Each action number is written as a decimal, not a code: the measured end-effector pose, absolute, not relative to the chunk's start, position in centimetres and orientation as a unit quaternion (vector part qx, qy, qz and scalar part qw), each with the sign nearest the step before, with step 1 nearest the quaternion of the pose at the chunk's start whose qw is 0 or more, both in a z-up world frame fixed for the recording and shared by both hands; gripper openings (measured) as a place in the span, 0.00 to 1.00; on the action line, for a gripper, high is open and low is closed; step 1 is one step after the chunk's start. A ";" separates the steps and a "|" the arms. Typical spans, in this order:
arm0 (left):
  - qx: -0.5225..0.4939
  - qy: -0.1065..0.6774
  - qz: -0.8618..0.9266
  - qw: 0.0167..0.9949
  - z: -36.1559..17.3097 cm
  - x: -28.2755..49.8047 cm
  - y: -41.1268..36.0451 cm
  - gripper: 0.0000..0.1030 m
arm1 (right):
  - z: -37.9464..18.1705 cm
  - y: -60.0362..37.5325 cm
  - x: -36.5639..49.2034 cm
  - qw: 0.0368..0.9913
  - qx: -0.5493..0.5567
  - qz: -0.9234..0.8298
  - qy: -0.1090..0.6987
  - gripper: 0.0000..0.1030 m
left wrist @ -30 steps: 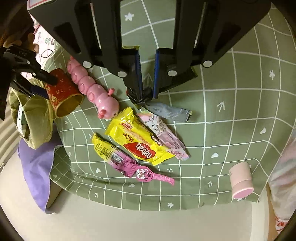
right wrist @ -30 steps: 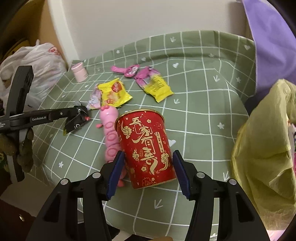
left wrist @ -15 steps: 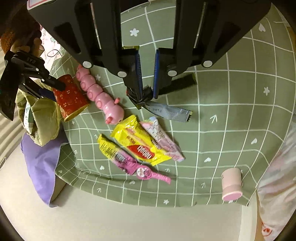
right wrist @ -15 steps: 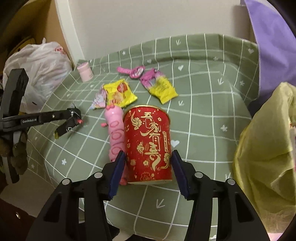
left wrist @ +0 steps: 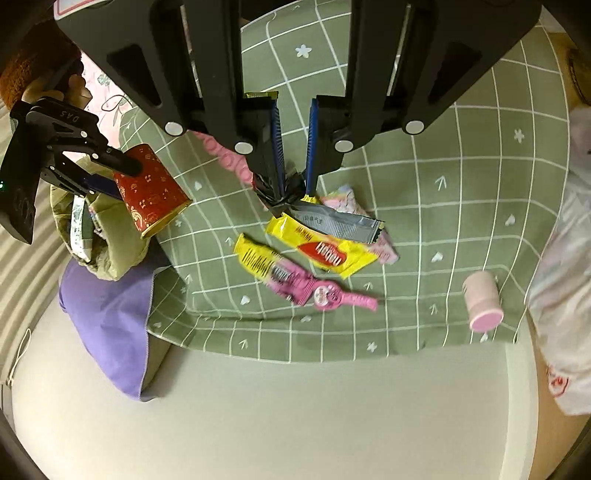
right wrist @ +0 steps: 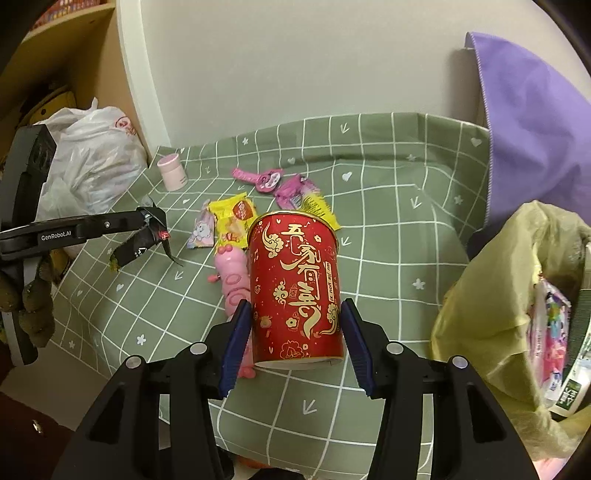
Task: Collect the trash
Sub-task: 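Carry the red cup and grey wrapper into the trash bag and release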
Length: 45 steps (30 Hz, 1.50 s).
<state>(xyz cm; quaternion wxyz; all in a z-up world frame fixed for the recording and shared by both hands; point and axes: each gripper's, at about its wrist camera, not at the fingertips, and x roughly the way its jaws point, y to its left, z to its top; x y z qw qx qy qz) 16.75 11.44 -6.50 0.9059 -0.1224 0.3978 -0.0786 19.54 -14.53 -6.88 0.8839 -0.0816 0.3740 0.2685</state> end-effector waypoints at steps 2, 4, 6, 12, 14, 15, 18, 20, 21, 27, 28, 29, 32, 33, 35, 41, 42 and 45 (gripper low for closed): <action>-0.121 0.389 -0.081 0.910 -5.8 16.9 11.4 0.11 | -6.3 -14.7 19.5 0.888 -0.084 0.263 0.367 0.46; -0.119 0.381 -0.081 0.913 -5.2 17.1 11.5 0.11 | -5.7 -15.0 19.6 0.894 -0.084 0.253 0.360 0.46; -0.119 0.375 -0.080 0.916 -4.7 17.3 11.6 0.11 | -5.1 -15.5 19.7 0.899 -0.078 0.243 0.356 0.46; -0.115 0.336 -0.079 0.931 -1.1 18.3 11.9 0.11 | -1.9 -17.6 19.2 0.921 -0.061 0.216 0.319 0.46; -0.107 0.315 -0.084 0.939 0.9 18.9 11.7 0.11 | -0.7 -18.4 18.9 0.928 -0.057 0.208 0.304 0.46; -0.099 0.306 -0.086 0.943 1.8 19.2 11.5 0.11 | 0.3 -19.0 18.7 0.933 -0.055 0.203 0.292 0.46; -0.078 0.274 -0.097 0.954 5.2 20.4 10.8 0.11 | 2.8 -20.5 18.1 0.945 -0.061 0.184 0.262 0.46; -0.075 0.255 -0.112 0.958 7.6 21.4 10.2 0.11 | 4.3 -21.6 17.7 0.952 -0.060 0.171 0.246 0.46; -0.077 0.250 -0.118 0.958 8.3 21.6 9.9 0.11 | 5.2 -22.4 17.4 0.956 -0.058 0.163 0.235 0.46; -0.097 0.239 -0.184 0.948 10.6 23.6 5.8 0.11 | 7.3 -26.5 16.1 0.969 -0.042 0.118 0.213 0.46; -0.093 0.242 -0.201 0.945 10.5 23.9 4.3 0.11 | 7.5 -27.3 15.7 0.970 -0.039 0.108 0.212 0.46; -0.090 0.243 -0.211 0.943 10.4 24.1 3.3 0.11 | 7.5 -27.9 15.6 0.971 -0.037 0.101 0.213 0.46; -0.085 0.257 -0.250 0.930 9.5 25.1 -0.7 0.11 | 7.5 -29.7 15.1 0.973 -0.036 0.077 0.217 0.46; -0.085 0.266 -0.268 0.922 9.0 25.6 -2.4 0.11 | 7.4 -30.3 14.9 0.973 -0.034 0.070 0.218 0.46; -0.082 0.279 -0.293 0.911 8.2 26.2 -5.1 0.11 | 7.4 -31.9 14.6 0.973 -0.028 0.051 0.221 0.46; -0.066 0.309 -0.366 0.875 5.9 27.6 -13.6 0.11 | 7.3 -36.5 13.6 0.974 -0.005 0.006 0.229 0.46; -0.064 0.312 -0.374 0.871 5.5 27.6 -14.6 0.11 | 7.2 -37.2 13.4 0.973 -0.002 0.002 0.231 0.46; -0.063 0.339 -0.399 0.850 3.3 28.3 -18.2 0.11 | 6.3 -39.1 13.7 0.969 0.006 -0.008 0.247 0.46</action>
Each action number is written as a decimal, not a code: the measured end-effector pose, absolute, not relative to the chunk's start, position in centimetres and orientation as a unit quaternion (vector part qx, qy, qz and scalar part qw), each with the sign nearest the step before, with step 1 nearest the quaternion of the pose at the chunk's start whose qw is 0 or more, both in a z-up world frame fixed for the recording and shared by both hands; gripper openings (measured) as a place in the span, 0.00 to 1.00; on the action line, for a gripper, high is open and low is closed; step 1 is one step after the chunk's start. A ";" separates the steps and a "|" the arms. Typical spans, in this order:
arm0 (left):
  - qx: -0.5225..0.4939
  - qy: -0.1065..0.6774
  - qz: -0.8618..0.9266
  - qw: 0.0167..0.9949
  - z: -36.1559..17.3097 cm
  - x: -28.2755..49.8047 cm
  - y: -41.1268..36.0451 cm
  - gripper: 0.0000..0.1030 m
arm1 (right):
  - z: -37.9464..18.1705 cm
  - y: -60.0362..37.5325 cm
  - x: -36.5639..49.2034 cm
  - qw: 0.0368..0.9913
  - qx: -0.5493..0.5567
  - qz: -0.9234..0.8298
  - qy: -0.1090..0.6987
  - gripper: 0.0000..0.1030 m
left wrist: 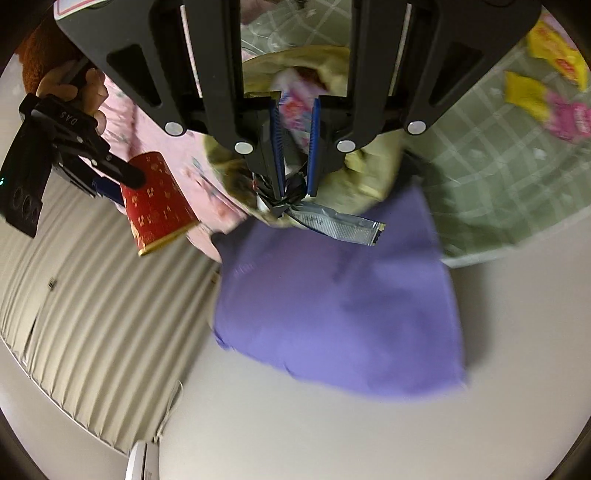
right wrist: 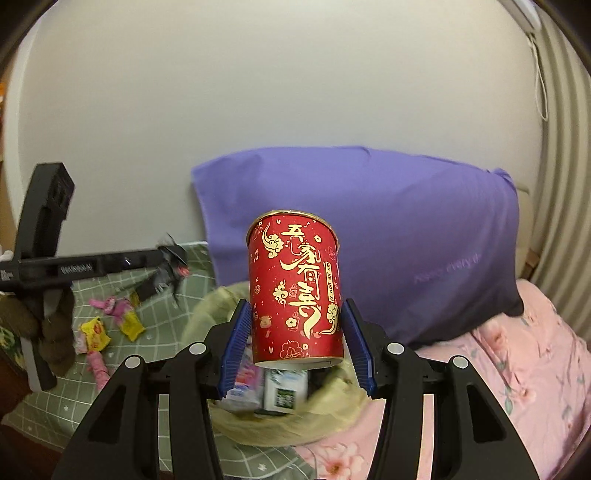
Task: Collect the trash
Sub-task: 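Carry the red cup and grey wrapper into the trash bag and release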
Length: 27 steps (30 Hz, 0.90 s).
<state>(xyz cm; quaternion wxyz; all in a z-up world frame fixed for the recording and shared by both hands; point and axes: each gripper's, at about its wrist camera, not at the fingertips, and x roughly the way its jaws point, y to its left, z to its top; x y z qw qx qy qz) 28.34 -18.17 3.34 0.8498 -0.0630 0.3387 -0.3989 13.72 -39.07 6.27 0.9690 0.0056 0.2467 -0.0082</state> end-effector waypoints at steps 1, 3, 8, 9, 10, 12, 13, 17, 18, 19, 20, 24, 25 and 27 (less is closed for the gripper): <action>-0.062 0.354 -0.407 0.840 2.2 28.6 -19.4 0.11 | 6.1 -39.5 13.9 0.968 0.007 -0.009 0.250 0.46; -0.049 0.378 -0.415 0.826 0.1 29.0 -21.7 0.11 | 5.2 -40.1 14.7 0.966 0.014 -0.006 0.260 0.46; 0.024 0.430 -0.385 0.817 -5.3 29.8 -25.8 0.11 | 2.4 -40.7 17.7 0.953 0.016 0.032 0.301 0.46; 0.030 0.435 -0.378 0.817 -6.0 30.0 -25.9 0.11 | 1.9 -40.7 18.3 0.950 0.013 0.038 0.308 0.46; 0.032 0.441 -0.372 0.816 -6.6 30.2 -25.9 0.11 | 1.1 -40.5 19.3 0.946 0.009 0.046 0.319 0.46; 0.031 0.447 -0.365 0.816 -7.3 30.3 -25.3 0.11 | 0.0 -40.3 20.9 0.940 0.006 0.062 0.336 0.46; 0.031 0.446 -0.362 0.818 -7.4 30.3 -25.0 0.11 | -0.7 -39.9 21.8 0.936 0.004 0.073 0.346 0.46; 0.025 0.443 -0.350 0.825 -7.5 29.9 -23.5 0.11 | -2.8 -38.1 24.6 0.920 -0.016 0.107 0.378 0.46; 0.022 0.441 -0.348 0.827 -7.5 29.9 -23.2 0.11 | -3.1 -37.8 24.8 0.917 -0.022 0.111 0.382 0.46; 0.016 0.441 -0.345 0.828 -7.5 29.8 -22.7 0.11 | -3.4 -37.0 25.0 0.916 -0.043 0.110 0.383 0.46; 0.012 0.441 -0.343 0.829 -7.5 29.8 -22.5 0.11 | -3.5 -36.6 25.0 0.914 -0.050 0.115 0.386 0.46; -0.007 0.438 -0.341 0.832 -7.6 29.8 -21.7 0.11 | -3.9 -36.0 24.1 0.908 -0.059 0.114 0.398 0.46; -0.010 0.436 -0.341 0.833 -7.5 29.7 -21.5 0.11 | -4.0 -35.9 23.6 0.907 -0.063 0.111 0.401 0.46; -0.016 0.436 -0.343 0.832 -7.4 29.7 -21.1 0.11 | -4.3 -35.6 23.0 0.905 -0.068 0.106 0.406 0.46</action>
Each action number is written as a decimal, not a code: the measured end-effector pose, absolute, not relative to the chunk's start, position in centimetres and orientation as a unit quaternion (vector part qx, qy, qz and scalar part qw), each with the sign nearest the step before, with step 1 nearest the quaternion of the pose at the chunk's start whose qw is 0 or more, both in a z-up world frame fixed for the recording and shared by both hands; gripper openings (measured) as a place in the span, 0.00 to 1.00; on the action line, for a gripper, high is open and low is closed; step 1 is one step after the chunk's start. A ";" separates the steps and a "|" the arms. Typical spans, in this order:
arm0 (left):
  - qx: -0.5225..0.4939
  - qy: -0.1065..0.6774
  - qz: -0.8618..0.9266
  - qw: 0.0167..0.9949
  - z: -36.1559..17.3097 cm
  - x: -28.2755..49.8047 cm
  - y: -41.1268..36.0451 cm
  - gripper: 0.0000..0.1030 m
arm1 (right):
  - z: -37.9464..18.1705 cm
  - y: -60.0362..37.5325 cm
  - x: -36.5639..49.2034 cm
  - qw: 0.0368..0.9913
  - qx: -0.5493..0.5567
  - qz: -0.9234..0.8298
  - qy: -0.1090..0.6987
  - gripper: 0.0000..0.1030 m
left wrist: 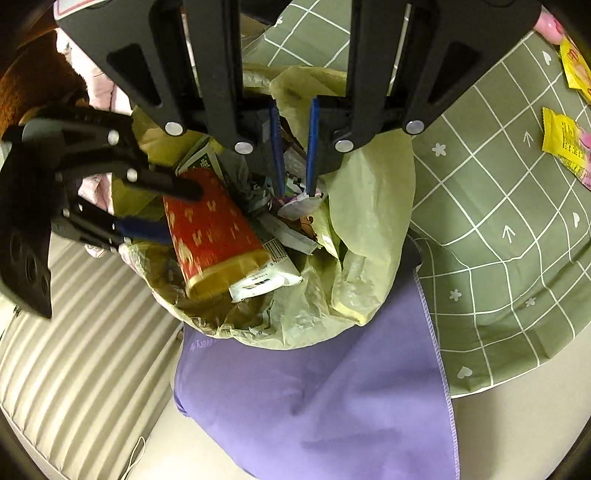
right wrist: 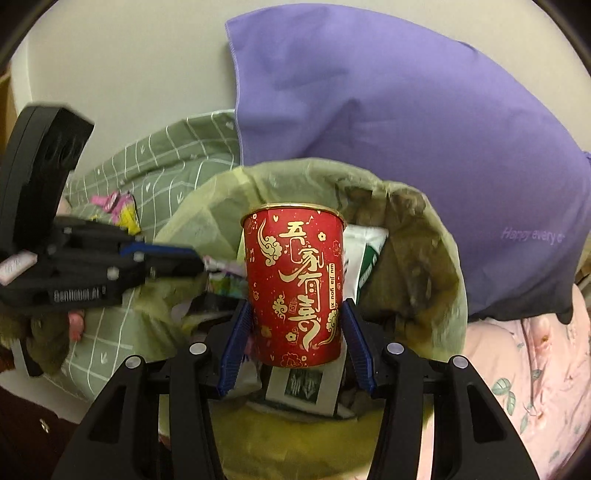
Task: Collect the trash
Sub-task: 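Carry the red cup and grey wrapper into the trash bag and release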
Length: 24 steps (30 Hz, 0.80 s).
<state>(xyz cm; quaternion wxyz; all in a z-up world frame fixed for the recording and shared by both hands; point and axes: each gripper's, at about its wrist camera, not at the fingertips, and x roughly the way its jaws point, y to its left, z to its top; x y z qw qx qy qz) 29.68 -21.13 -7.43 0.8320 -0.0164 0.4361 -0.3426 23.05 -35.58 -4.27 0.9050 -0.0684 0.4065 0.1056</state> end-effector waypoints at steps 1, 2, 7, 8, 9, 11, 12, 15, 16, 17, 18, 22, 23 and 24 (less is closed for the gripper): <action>-0.018 0.436 -0.343 0.832 -7.4 29.6 -20.6 0.11 | -4.4 -35.3 22.6 0.904 -0.071 0.103 0.409 0.46; -0.019 0.436 -0.343 0.832 -7.4 29.6 -20.0 0.11 | -4.5 -35.3 22.5 0.904 -0.071 0.102 0.409 0.46; -0.025 0.429 -0.348 0.833 -6.5 29.8 -19.4 0.11 | -4.4 -35.8 21.9 0.911 -0.036 0.090 0.400 0.48; -0.028 0.426 -0.348 0.835 -6.1 29.6 -19.0 0.11 | -4.3 -35.9 21.8 0.913 -0.031 0.086 0.397 0.49; -0.029 0.423 -0.348 0.836 -5.7 29.3 -18.5 0.13 | -4.2 -35.9 21.6 0.916 -0.029 0.080 0.392 0.54; -0.032 0.414 -0.344 0.842 -4.7 28.6 -17.8 0.19 | -3.7 -36.0 21.3 0.921 -0.024 0.071 0.383 0.55; -0.033 0.409 -0.341 0.845 -4.3 28.2 -17.3 0.23 | -3.4 -36.0 21.2 0.922 -0.021 0.068 0.381 0.55; -0.036 0.393 -0.323 0.860 -3.0 27.1 -15.4 0.30 | -2.2 -36.0 20.4 0.930 -0.011 0.057 0.363 0.55; -0.036 0.386 -0.314 0.867 -2.5 26.5 -14.5 0.31 | -1.6 -35.8 20.1 0.934 -0.007 0.057 0.354 0.55; -0.035 0.381 -0.309 0.871 -2.2 26.2 -13.9 0.32 | -1.1 -35.5 19.9 0.937 -0.003 0.060 0.345 0.55; -0.035 0.376 -0.301 0.875 -1.8 25.7 -13.1 0.32 | -0.7 -35.2 19.8 0.938 -0.001 0.063 0.341 0.55; -0.024 0.355 -0.276 0.893 -0.8 24.0 -10.4 0.35 | 0.4 -32.6 19.3 0.944 -0.002 0.084 0.320 0.55; -0.021 0.350 -0.272 0.896 -0.7 23.7 -9.8 0.37 | 0.5 -31.7 19.3 0.945 -0.002 0.092 0.314 0.55; -0.019 0.346 -0.268 0.899 -0.6 23.4 -9.2 0.37 | 0.6 -31.1 19.2 0.946 -0.002 0.098 0.310 0.55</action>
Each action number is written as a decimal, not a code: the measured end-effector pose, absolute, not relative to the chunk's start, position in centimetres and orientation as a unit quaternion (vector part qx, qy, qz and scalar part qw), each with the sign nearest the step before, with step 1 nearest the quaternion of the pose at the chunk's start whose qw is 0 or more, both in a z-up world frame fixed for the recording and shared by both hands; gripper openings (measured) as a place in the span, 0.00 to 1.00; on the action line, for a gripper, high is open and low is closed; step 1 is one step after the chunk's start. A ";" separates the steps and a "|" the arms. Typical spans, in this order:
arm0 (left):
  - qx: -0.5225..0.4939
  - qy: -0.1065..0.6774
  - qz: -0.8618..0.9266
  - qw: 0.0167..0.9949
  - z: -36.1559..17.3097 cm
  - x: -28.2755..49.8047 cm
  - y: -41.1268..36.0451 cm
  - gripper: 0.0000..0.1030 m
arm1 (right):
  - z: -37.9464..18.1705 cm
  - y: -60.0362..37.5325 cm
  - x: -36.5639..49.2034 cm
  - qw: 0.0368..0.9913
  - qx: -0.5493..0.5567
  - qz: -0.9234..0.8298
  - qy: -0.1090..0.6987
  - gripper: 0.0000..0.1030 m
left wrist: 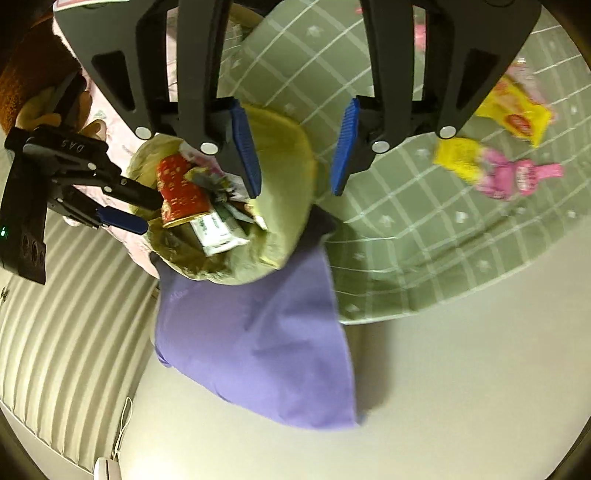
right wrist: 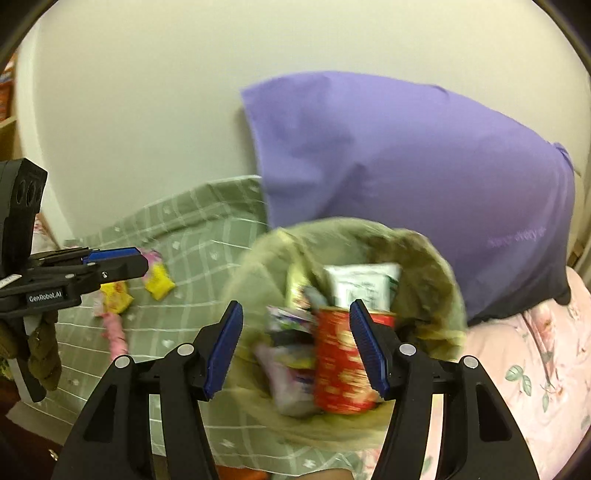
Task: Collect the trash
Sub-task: 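Carry the red cup and grey wrapper into the trash bag and release, then move both tools back over the table toward the pink-yellow snack packs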
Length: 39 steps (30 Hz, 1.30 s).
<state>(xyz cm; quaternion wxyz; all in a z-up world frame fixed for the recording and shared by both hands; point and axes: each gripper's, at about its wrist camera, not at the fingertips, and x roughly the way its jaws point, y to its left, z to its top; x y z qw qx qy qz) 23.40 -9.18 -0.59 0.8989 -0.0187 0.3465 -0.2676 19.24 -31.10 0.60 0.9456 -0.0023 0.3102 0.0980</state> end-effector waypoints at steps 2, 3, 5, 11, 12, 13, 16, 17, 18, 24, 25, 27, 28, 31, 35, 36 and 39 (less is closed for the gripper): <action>-0.019 0.342 -0.256 0.904 -0.5 22.8 -7.2 0.37 | 0.7 -29.2 19.4 0.946 -0.003 0.118 0.302 0.55; -0.020 0.341 -0.251 0.906 -0.6 22.7 -6.4 0.38 | 0.7 -28.3 19.6 0.945 -0.005 0.128 0.300 0.55; -0.028 0.342 -0.237 0.909 -1.2 22.8 -3.9 0.38 | 0.6 -26.8 19.8 0.944 -0.006 0.139 0.300 0.55; -0.064 0.355 -0.202 0.911 -4.3 24.5 3.8 0.39 | -0.4 -23.3 20.7 0.939 -0.004 0.164 0.303 0.55; -0.071 0.359 -0.198 0.909 -4.9 25.0 5.0 0.39 | -0.6 -23.0 20.9 0.938 -0.003 0.167 0.305 0.55; -0.079 0.364 -0.194 0.907 -5.5 25.5 6.3 0.40 | -1.0 -22.6 21.3 0.935 0.000 0.171 0.310 0.55; -0.079 0.379 -0.185 0.903 -7.1 27.7 9.3 0.45 | -2.1 -21.6 22.4 0.928 0.009 0.179 0.325 0.55; -0.074 0.389 -0.180 0.901 -7.7 28.9 9.9 0.45 | -2.4 -21.4 22.5 0.927 0.011 0.182 0.328 0.55; -0.070 0.397 -0.176 0.898 -8.2 29.8 10.2 0.45 | -2.9 -21.0 22.9 0.924 0.014 0.184 0.335 0.55; -0.020 0.422 -0.161 0.892 -11.0 37.4 11.2 0.45 | -5.3 -18.8 24.4 0.905 0.002 0.192 0.379 0.55; -0.020 0.424 -0.156 0.892 -11.4 38.3 11.6 0.45 | -5.8 -18.3 24.6 0.900 -0.004 0.197 0.390 0.55; -0.019 0.432 -0.149 0.889 -12.4 40.1 12.3 0.45 | -6.6 -17.4 24.8 0.891 -0.018 0.203 0.405 0.55; -0.022 0.442 -0.148 0.884 -13.0 40.8 12.7 0.45 | -6.9 -16.9 24.9 0.889 -0.028 0.208 0.408 0.55; -0.048 0.455 -0.158 0.875 -13.8 40.7 13.7 0.45 | -7.6 -15.9 25.5 0.885 -0.049 0.218 0.409 0.55; -0.064 0.479 -0.173 0.858 -14.6 38.3 14.1 0.45 | -8.7 -14.7 27.8 0.876 -0.040 0.238 0.419 0.55; -0.056 0.482 -0.173 0.857 -14.7 37.7 13.9 0.45 | -8.8 -14.3 28.4 0.873 -0.037 0.244 0.420 0.55; -0.061 0.489 -0.182 0.851 -15.0 35.8 13.5 0.45 | -9.2 -12.0 30.5 0.864 -0.043 0.276 0.418 0.55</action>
